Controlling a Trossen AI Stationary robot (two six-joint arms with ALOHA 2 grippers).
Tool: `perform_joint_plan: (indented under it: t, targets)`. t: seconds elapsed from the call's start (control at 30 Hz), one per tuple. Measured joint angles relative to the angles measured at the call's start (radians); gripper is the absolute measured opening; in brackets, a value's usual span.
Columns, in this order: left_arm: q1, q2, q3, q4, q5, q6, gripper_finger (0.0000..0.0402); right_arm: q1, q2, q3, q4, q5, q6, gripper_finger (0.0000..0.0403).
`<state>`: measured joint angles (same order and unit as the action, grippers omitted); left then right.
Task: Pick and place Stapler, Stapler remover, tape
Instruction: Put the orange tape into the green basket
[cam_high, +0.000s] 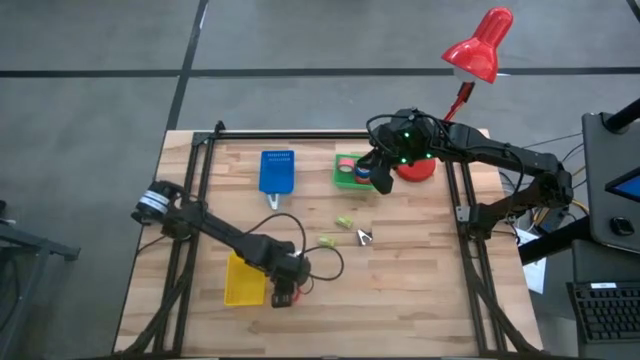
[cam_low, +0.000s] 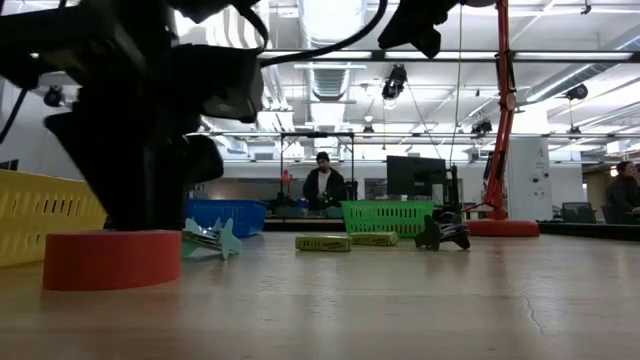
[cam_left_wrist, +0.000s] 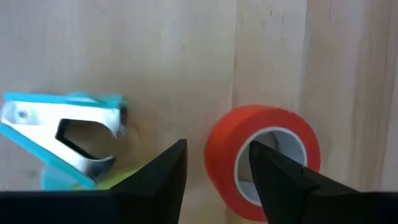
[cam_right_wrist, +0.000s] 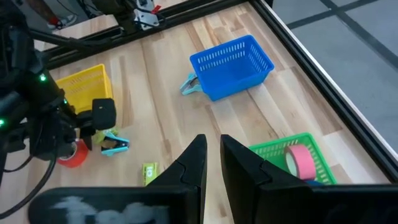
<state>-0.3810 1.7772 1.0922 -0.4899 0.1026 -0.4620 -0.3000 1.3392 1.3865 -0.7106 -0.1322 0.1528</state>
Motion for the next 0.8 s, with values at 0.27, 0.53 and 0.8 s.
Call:
perform_joint_plan:
  t: [0.27, 0.53, 0.8]
  targets:
    - [0.027, -0.005, 0.026, -0.027, 0.012, 0.017, 0.0053, 0.000, 0.000, 0.000, 0.000, 0.001, -0.003, 0.0043]
    - [0.171, -0.060, 0.102, -0.057, -0.079, 0.020, 0.0043, 0.000, -0.019, 0.000, 0.005, 0.000, 0.009, 0.0043]
    - [0.411, -0.064, 0.194, 0.099, -0.386, 0.134, 0.0068, 0.000, -0.039, 0.000, 0.007, 0.003, 0.012, 0.0043]
